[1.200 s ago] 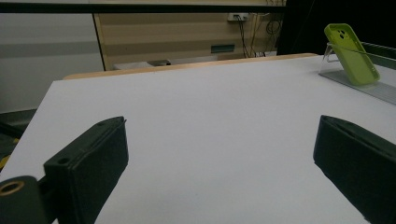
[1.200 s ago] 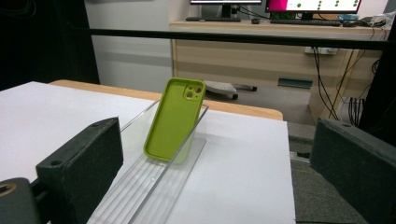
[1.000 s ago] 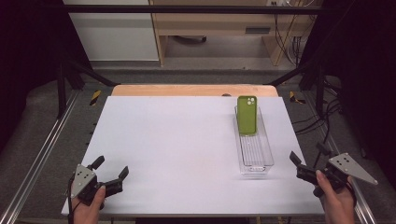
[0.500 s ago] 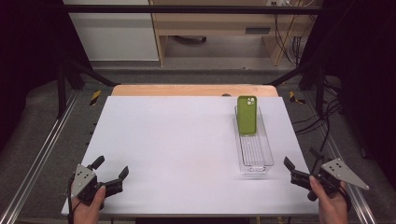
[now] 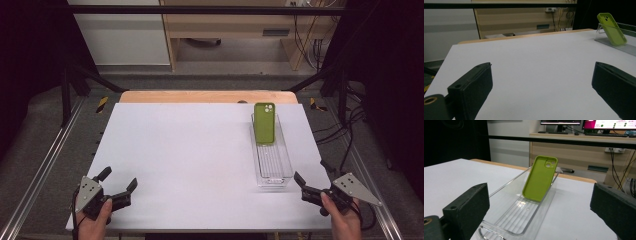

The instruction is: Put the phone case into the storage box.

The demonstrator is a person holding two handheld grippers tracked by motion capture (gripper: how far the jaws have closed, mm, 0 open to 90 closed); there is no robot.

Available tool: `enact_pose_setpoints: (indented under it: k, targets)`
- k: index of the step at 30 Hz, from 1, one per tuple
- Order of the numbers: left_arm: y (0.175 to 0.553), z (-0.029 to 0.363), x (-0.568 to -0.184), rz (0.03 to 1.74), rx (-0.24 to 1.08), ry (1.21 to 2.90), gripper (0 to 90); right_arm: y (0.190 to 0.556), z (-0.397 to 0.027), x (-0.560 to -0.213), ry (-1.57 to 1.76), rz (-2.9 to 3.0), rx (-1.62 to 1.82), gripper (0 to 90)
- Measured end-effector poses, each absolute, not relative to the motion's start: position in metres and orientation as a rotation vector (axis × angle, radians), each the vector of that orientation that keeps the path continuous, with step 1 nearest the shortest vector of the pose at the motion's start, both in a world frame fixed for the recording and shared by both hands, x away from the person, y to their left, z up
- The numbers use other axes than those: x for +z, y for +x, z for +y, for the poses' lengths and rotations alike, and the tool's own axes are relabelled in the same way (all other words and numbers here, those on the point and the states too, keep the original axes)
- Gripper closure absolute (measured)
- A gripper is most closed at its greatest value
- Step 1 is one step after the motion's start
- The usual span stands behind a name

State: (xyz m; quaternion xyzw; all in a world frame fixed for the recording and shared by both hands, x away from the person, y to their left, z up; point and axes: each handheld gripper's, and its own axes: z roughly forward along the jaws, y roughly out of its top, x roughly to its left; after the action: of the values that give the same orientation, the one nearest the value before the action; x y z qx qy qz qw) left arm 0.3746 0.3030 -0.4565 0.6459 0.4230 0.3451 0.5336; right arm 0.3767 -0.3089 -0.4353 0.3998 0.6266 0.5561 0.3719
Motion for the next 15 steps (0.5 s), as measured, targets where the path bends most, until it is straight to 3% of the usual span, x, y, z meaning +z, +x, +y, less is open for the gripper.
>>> enact_pose_setpoints:
  k: [15]
  targets:
    - [0.374, 0.301, -0.456, 0.998, 0.825, 1.548, 2.8, 0.381, -0.298, -0.449, 1.009, 1.617, 1.441, 2.6]
